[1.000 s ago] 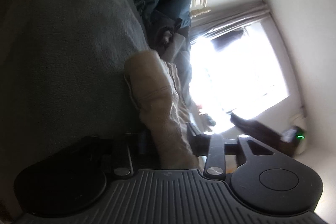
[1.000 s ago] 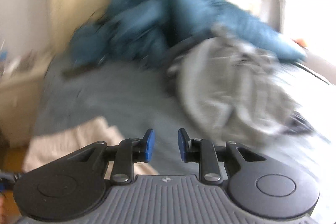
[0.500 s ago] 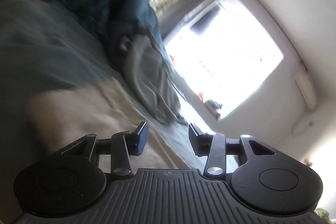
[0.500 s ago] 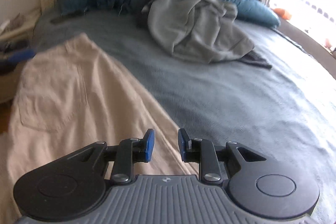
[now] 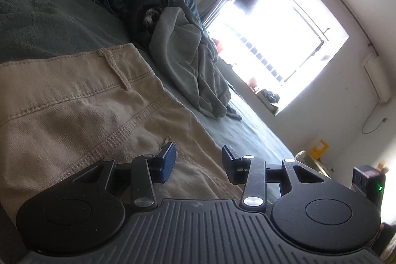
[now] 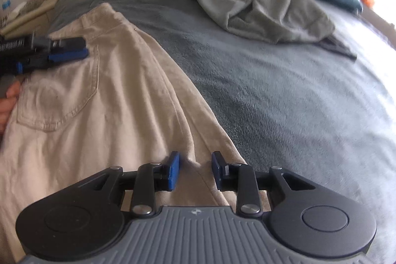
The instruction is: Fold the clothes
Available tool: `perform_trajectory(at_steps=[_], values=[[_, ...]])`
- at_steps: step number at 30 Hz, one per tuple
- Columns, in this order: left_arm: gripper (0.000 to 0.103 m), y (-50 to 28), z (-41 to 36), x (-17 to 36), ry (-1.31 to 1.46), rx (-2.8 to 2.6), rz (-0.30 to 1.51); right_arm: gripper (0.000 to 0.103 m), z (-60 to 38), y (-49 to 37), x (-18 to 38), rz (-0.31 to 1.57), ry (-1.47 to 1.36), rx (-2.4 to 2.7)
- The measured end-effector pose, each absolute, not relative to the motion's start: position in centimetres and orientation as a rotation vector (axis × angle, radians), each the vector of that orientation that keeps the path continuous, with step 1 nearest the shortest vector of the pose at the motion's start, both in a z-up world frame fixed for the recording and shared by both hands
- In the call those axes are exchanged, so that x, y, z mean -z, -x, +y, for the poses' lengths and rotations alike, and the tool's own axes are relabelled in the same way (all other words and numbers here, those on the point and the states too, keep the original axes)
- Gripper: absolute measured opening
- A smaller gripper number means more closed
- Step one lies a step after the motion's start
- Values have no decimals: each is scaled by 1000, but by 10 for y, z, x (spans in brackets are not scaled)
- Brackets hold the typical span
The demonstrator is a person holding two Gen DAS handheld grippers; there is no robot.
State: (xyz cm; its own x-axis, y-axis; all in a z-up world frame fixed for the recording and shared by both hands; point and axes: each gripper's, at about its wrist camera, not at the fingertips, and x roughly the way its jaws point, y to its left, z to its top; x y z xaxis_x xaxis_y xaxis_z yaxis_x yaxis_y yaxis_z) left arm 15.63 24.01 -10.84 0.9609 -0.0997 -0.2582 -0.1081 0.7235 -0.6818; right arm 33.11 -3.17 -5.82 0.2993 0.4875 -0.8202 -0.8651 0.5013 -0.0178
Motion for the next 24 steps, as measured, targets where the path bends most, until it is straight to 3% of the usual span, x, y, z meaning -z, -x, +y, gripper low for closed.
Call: perform_trajectory(at_steps=[4,6,7,8,18,24], values=[[41,-157,238,110,739,-3,280,31,-30,-331,57,897,545,-969],[41,-157,237,110,727,-3,275,22,-25,-324,57,883,585,-957],[41,-157,237,110,722,-4,272,7,-21,-317,57,853,621,-941],[41,-157,236,110,716,-5,269,4,-17,-309,57,816,665,-919],[41,-159,237,106,722,-40,267,2,-11,-296,38,562,766,-750],[41,-164,237,104,711,-53,275,2,-6,-309,47,579,772,-727]])
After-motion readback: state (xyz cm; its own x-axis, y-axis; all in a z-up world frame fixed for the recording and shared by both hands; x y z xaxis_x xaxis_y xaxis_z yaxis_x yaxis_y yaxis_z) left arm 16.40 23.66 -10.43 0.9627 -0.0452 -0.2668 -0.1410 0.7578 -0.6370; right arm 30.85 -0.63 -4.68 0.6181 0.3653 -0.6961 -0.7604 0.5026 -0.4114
